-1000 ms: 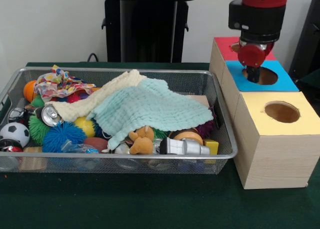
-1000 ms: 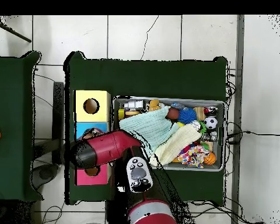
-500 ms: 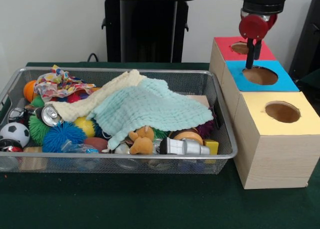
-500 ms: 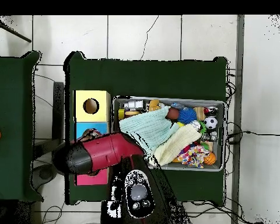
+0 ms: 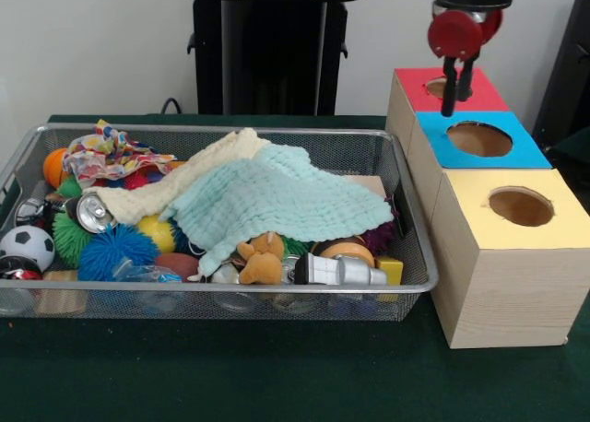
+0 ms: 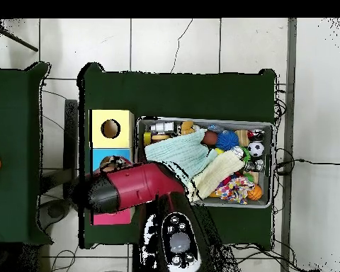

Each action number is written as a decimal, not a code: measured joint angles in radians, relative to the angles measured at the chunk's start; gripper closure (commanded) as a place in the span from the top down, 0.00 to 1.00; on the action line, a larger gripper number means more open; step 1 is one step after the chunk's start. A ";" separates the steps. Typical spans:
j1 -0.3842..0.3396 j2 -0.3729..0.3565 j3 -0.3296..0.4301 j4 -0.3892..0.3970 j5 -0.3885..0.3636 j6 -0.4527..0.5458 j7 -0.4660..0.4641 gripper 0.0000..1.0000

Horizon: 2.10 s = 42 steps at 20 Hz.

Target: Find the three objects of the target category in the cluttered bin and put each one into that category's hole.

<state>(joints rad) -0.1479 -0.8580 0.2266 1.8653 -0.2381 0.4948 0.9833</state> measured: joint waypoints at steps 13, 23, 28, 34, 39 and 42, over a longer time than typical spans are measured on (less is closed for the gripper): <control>-0.178 0.011 0.000 0.004 -0.098 0.000 0.000 1.00; -0.246 0.047 0.000 0.035 -0.166 0.000 0.000 1.00; -0.276 0.100 0.001 0.019 -0.224 0.000 0.000 1.00; -0.315 0.165 0.031 -0.055 -0.273 0.013 0.000 1.00; -0.362 0.203 0.093 -0.129 -0.292 0.064 -0.008 1.00; -0.388 0.225 0.138 -0.190 -0.306 0.123 -0.024 1.00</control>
<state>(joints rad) -0.5360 -0.6325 0.3646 1.6753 -0.5437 0.6176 0.9590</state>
